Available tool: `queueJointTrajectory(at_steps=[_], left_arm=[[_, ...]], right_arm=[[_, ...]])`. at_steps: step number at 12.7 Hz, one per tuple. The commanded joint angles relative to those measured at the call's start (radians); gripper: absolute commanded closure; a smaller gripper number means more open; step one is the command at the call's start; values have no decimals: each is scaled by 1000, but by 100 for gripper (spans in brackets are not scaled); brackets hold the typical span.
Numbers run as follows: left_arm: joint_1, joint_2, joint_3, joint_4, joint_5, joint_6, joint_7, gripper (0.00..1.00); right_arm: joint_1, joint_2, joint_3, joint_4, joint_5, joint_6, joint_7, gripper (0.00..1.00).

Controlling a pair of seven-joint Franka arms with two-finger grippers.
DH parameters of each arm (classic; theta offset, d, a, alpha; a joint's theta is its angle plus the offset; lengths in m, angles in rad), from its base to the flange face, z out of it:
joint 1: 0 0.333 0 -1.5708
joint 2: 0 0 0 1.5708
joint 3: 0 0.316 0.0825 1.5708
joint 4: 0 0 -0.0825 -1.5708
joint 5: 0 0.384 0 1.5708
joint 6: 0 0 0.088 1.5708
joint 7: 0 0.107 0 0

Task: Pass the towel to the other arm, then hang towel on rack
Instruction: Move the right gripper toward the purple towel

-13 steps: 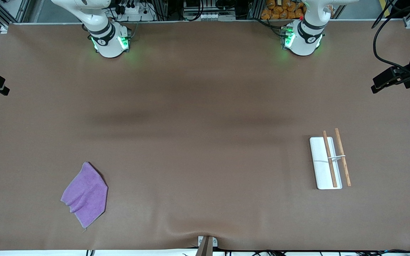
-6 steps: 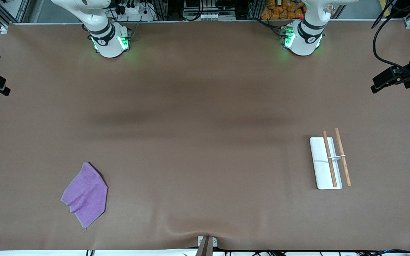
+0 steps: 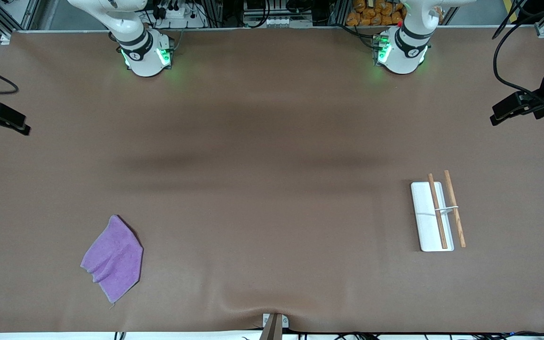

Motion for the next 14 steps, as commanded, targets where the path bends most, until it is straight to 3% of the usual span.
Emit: queueJointTrajectory(at_steps=[1,7,11,14], left_arm=[[-4,0,5,8,10,-13,20,0],[-4,0,5,6,9,-13,22,0],[-5,0,5,5,10,-13,22,0],[-5,2,5,5,10,-13,22,0]], right_arm=[[-1,77,-4,22,-2,55,8,0],[-49,252,-10,24,-10,320,20,0],[-54,361,-10,24,-16,460,239,0],[-58,450,-8,24,-2,572,240,0]])
